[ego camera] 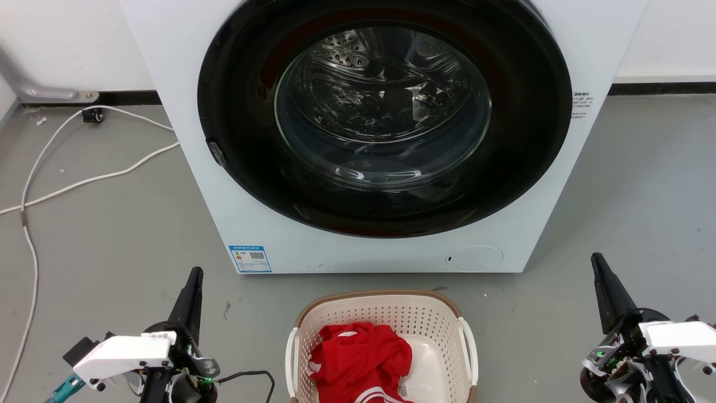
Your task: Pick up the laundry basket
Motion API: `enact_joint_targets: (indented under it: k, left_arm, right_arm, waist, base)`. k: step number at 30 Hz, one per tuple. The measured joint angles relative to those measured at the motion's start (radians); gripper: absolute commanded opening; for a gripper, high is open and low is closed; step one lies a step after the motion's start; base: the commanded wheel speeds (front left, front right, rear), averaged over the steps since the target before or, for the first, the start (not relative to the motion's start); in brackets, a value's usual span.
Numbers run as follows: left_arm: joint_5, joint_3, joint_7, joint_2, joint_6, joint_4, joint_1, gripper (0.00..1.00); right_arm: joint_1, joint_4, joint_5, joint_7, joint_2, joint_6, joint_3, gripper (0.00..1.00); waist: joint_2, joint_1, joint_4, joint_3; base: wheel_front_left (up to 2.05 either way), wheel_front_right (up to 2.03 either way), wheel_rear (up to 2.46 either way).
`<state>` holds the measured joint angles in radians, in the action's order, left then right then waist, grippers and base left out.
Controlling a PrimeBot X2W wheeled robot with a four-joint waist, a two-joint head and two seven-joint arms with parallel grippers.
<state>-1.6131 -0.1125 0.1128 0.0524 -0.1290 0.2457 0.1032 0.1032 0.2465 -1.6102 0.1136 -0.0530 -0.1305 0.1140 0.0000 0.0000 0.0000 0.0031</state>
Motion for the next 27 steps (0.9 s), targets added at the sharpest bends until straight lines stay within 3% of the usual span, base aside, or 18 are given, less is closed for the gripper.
enact_joint_targets:
  k: [27]
  left_arm:
    - [0.001,-0.001,0.000,0.000,0.000,0.000,0.000,0.00]
  right_arm:
    - [0.000,0.000,0.000,0.000,0.000,0.000,0.000,0.00]
  waist:
    - [0.0000,0.0000,0.000,0.000]
  base:
    - [0.00,0.00,0.00]
